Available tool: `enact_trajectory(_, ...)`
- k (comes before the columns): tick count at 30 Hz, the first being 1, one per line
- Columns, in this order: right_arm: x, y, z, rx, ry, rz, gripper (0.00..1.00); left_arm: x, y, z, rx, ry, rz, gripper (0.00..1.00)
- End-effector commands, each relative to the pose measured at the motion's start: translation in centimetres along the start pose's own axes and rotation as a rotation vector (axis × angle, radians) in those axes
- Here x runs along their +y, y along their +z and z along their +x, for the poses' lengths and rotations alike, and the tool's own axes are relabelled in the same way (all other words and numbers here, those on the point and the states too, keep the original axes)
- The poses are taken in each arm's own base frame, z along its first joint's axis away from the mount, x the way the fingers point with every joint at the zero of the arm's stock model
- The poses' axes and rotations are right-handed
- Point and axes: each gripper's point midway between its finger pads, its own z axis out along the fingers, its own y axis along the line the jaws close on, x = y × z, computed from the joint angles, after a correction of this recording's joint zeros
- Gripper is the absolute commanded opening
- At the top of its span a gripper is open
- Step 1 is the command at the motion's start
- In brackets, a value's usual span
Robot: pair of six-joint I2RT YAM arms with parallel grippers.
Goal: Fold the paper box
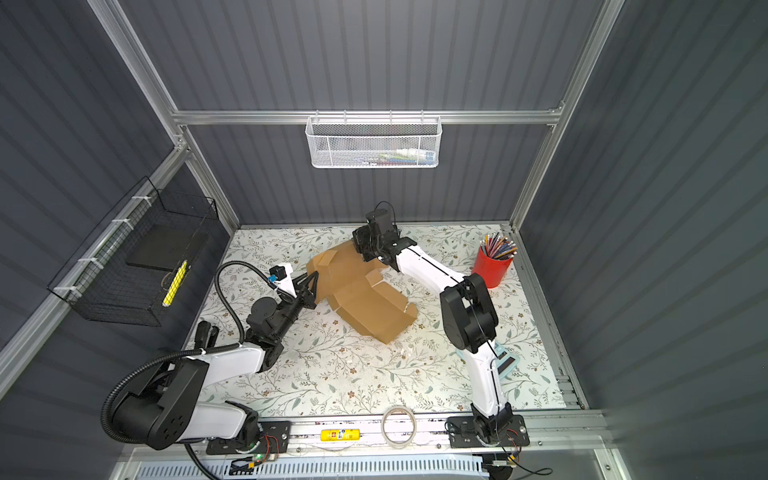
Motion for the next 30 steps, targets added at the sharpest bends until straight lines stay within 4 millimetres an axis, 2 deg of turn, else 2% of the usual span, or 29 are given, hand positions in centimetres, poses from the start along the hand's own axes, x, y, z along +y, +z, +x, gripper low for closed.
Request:
enact_trajectory(1,1.9,-1.6,-0.3,-0.025,-0.034,-0.061,0.09,0.0,0.1,-0.1,0.001,-0.004,-0.009,0.38)
enact_trajectory(4,1.9,-2.1,-0.6,-0.036,-0.05,-0.068,0.08,0.2,-0.4,0.3,0.018,-0.005,-0.024,0.43)
enact_trajectory(16,1.0,-2.6,-0.7,-0.034,-0.077,-0.105,0.02,1.7,-2.9,-0.3,0.081,0.023,-0.141,0.47)
enact_trajectory(25,0.0,-3.9,-0.8,-0.043,-0.167,-0.155,0.0,2.6,-3.4,0.3,0.194,0.037,-0.216,0.53)
enact_trajectory(30,-0.3,-4.3,-0.5,-0.012,-0.215,-0.182,0.0,3.2,-3.1,1.3,0.265,0.034,-0.249,0.59)
